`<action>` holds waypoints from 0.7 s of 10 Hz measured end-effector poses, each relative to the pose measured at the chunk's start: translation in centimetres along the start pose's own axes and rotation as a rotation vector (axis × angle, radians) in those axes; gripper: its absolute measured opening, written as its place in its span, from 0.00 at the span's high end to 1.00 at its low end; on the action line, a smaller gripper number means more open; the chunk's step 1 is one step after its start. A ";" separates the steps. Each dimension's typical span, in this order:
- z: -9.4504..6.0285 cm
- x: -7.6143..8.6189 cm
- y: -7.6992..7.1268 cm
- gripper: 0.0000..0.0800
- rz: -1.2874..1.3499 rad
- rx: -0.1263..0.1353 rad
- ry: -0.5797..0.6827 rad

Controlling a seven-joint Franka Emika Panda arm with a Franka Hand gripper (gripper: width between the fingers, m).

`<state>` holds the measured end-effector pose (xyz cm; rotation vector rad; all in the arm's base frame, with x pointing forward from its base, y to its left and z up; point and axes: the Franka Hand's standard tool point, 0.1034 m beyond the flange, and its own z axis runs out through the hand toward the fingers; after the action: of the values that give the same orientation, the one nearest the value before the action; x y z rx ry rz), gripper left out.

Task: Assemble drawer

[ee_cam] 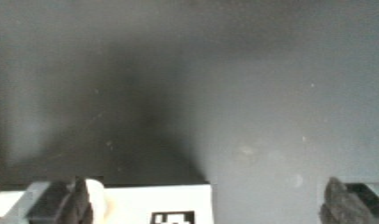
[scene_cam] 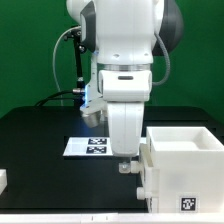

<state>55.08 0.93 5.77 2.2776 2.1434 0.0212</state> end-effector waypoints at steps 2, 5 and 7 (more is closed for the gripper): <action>-0.1 0.8 0.0 0.19 -0.001 -0.001 0.001; -0.1 0.7 0.0 0.19 0.002 -0.001 0.000; -0.1 -0.5 0.0 0.19 -0.013 0.001 -0.004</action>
Offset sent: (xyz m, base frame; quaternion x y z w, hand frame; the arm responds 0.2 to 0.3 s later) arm 0.0047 0.0014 0.0061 0.0009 -0.0055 0.0000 1.0000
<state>55.09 0.45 5.86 2.2624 2.1560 0.0153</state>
